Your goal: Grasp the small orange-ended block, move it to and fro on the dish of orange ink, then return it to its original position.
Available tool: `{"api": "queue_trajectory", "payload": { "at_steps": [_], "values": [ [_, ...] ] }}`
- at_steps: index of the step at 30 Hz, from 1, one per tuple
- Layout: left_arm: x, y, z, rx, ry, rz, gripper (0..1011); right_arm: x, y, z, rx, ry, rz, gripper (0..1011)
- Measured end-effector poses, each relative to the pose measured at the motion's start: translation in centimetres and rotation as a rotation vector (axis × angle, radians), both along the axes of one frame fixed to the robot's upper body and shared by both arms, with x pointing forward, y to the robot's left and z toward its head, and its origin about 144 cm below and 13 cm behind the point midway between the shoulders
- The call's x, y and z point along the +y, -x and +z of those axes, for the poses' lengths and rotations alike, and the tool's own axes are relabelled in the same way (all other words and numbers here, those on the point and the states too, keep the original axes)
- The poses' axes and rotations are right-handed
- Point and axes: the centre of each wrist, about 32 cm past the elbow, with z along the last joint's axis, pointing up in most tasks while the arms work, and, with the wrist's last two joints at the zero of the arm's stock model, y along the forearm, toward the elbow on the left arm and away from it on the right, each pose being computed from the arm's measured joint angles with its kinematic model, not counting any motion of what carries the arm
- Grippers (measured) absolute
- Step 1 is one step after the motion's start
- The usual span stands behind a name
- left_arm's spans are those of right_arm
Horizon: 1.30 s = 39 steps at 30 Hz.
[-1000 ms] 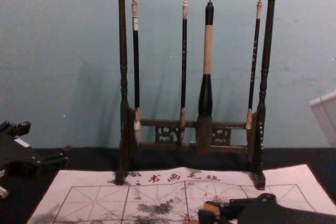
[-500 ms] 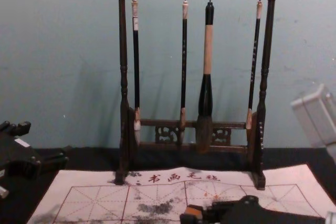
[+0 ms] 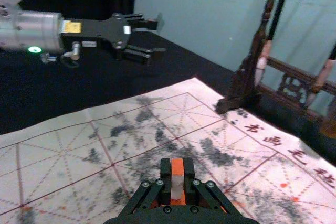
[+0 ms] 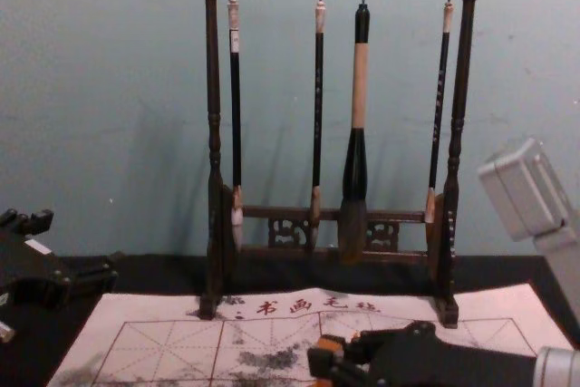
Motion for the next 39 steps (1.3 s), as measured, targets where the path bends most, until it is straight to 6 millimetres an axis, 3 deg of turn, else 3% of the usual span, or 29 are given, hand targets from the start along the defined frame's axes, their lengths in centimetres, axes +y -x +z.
{"api": "queue_trajectory", "payload": {
  "at_steps": [16,28,39],
  "values": [
    [0.0,0.0,0.0,0.0,0.0,0.0,1001,-1.1,-0.6,0.2,-0.002,0.001,-0.063,79],
    [0.0,0.0,0.0,0.0,0.0,0.0,1001,-2.2,0.4,0.3,0.004,0.006,-0.066,79],
    [0.0,0.0,0.0,0.0,0.0,0.0,1001,-1.9,1.5,0.4,0.011,0.0,-0.013,80]
  ]
}}
